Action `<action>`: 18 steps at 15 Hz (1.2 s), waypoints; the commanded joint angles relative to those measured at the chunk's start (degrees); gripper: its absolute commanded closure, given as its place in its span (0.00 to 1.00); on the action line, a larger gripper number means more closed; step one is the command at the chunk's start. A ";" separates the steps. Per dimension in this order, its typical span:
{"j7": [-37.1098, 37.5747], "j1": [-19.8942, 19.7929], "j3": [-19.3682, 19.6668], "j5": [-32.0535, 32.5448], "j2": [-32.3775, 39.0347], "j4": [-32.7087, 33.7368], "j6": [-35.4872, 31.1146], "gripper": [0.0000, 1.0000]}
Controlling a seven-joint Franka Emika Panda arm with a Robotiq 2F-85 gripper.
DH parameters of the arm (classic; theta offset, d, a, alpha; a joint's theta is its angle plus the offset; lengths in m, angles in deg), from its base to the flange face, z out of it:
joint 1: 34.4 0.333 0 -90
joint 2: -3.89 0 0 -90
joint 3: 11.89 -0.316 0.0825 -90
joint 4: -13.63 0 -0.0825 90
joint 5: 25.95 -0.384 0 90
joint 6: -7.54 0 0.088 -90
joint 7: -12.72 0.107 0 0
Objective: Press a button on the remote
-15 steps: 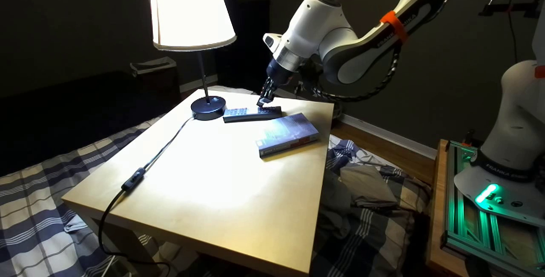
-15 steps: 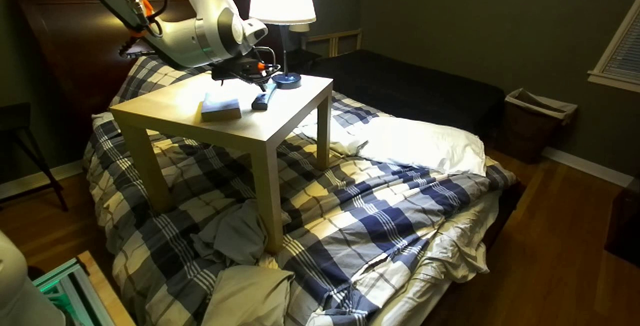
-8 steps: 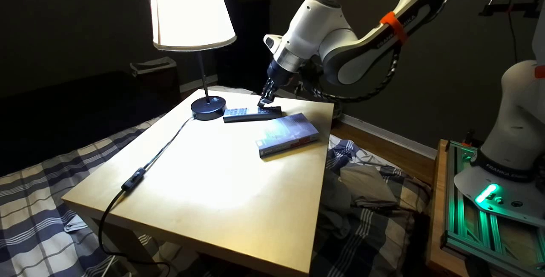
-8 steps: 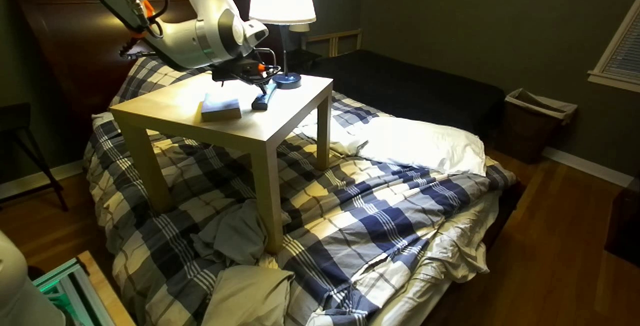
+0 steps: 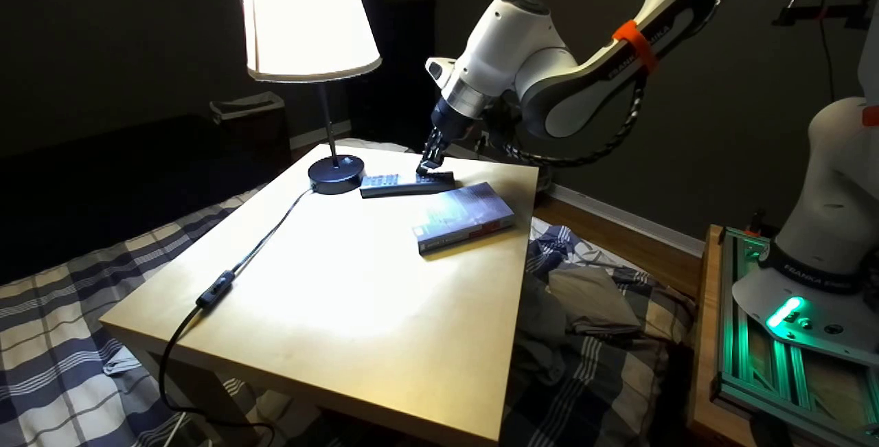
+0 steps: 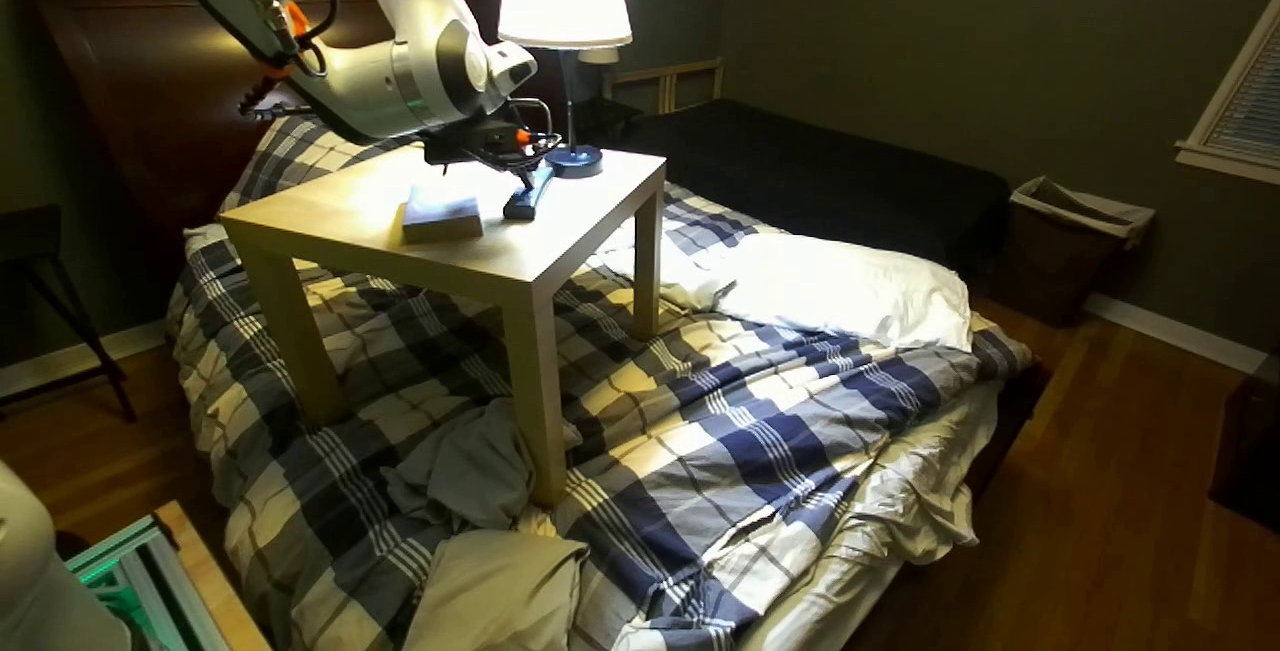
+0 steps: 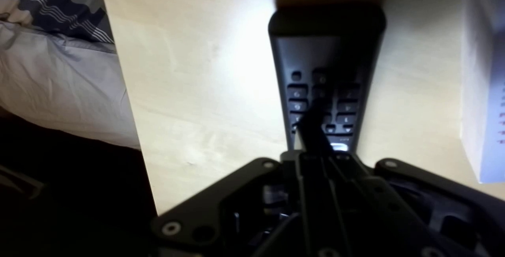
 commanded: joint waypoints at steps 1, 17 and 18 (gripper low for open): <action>1.63 0.69 0.85 1.95 0.53 -1.80 -0.74 1.00; 1.71 0.57 0.24 1.64 -5.33 -0.87 2.73 1.00; 1.55 0.36 0.31 1.27 -6.89 -1.21 4.45 1.00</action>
